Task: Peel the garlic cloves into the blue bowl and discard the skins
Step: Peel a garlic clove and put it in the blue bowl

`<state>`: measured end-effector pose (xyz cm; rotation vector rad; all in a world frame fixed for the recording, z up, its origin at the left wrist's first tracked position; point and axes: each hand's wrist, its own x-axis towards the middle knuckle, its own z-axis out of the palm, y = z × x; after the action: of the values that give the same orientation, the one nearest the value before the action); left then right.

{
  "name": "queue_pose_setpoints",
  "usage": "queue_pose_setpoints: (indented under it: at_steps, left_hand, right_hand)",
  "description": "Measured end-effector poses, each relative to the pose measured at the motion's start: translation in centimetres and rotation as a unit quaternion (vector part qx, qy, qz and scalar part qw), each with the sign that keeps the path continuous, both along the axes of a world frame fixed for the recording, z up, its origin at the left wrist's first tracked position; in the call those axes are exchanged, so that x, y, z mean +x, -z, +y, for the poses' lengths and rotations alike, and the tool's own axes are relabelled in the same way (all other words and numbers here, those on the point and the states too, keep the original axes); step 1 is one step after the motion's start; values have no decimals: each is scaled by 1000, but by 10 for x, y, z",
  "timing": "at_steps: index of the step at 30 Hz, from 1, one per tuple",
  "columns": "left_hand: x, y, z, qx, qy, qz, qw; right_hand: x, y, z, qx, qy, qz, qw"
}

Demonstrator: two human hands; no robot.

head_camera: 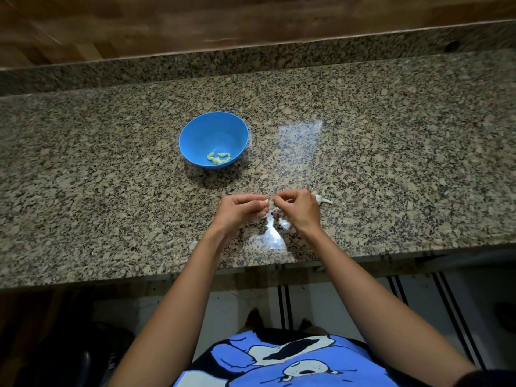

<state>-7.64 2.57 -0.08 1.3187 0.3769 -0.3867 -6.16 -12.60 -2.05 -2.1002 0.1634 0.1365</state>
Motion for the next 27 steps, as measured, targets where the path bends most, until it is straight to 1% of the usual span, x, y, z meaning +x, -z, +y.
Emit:
queue_pose_setpoints:
  at_steps: [2,4,6,8,11,14,15,19,21,24,27]
  left_hand:
    - [-2,-1,0,-85,-39,40,995]
    - [-3,0,-1,-139,-72,67,985]
    - [-4,2,-1,-158,-94,82,980]
    - [-4,5,-3,-165,-111,89,976]
    - [-2,7,-6,-145,-125,83,978]
    - [-1,8,-8,-108,-125,68,984]
    - [0,8,-9,-93,-123,62,986]
    - [3,4,-9,-5,-77,32,997]
    - [5,1,-8,31,-52,13,998]
    - [6,-2,-8,31,-48,1,998]
    - [5,-1,-7,25,-42,-9,999]
  right_hand:
    - [1,2,0,23,16,11,1000]
    - [1,8,1,46,10,37,998]
    - [-1,11,3,61,-4,47,997]
    - [-1,15,4,59,-14,37,997]
    - [0,10,3,56,-35,13,998]
    - [0,7,1,88,-60,-12,994]
    - [-1,4,1,82,-70,-23,994]
    - [0,4,-3,-5,-111,-70,991]
    - [1,5,-4,-23,-127,-85,988]
    - [2,6,-5,-19,-114,-95,989]
    - [4,5,-4,-9,-101,-85,991]
